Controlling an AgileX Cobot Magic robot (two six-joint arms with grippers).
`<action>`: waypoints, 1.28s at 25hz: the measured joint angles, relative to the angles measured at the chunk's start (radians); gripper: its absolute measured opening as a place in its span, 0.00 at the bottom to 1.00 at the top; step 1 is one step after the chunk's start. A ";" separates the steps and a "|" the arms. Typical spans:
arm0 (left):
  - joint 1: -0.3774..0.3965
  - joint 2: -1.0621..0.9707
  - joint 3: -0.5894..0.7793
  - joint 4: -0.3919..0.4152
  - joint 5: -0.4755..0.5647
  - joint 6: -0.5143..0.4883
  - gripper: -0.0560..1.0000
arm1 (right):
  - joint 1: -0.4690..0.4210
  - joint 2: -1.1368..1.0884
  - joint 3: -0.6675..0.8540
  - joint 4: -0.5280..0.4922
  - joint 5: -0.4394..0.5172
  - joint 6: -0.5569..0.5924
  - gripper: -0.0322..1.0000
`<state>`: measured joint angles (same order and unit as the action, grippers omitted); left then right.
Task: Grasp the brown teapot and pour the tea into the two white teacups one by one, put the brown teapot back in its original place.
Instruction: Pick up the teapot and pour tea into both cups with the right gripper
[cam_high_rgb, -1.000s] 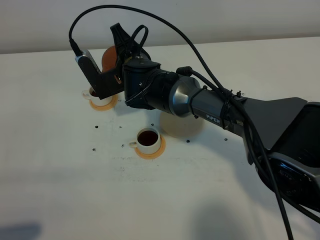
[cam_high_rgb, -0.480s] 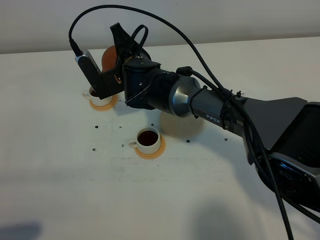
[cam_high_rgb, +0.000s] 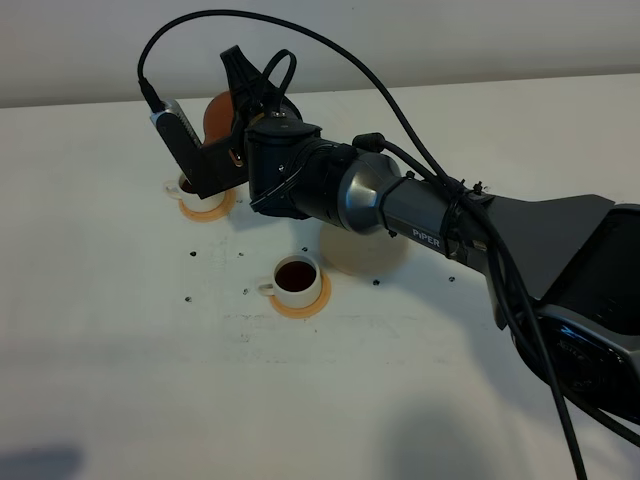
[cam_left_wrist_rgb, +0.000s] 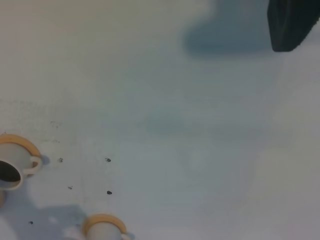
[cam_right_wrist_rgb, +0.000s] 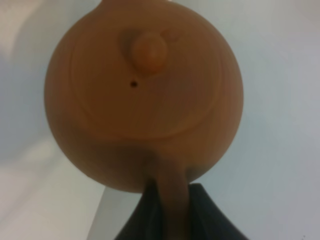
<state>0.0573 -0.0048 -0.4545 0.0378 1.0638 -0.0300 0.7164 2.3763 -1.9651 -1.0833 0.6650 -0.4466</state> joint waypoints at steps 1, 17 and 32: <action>0.000 0.000 0.000 0.000 0.000 0.000 0.39 | 0.000 0.000 0.000 0.000 0.000 0.000 0.11; 0.000 0.000 0.000 0.000 0.000 0.000 0.39 | 0.000 0.000 0.000 -0.021 0.001 -0.012 0.11; 0.000 0.000 0.000 0.000 0.000 0.000 0.39 | 0.000 0.000 0.000 0.053 0.004 -0.009 0.11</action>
<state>0.0573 -0.0048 -0.4545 0.0378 1.0638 -0.0300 0.7164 2.3763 -1.9651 -1.0301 0.6688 -0.4553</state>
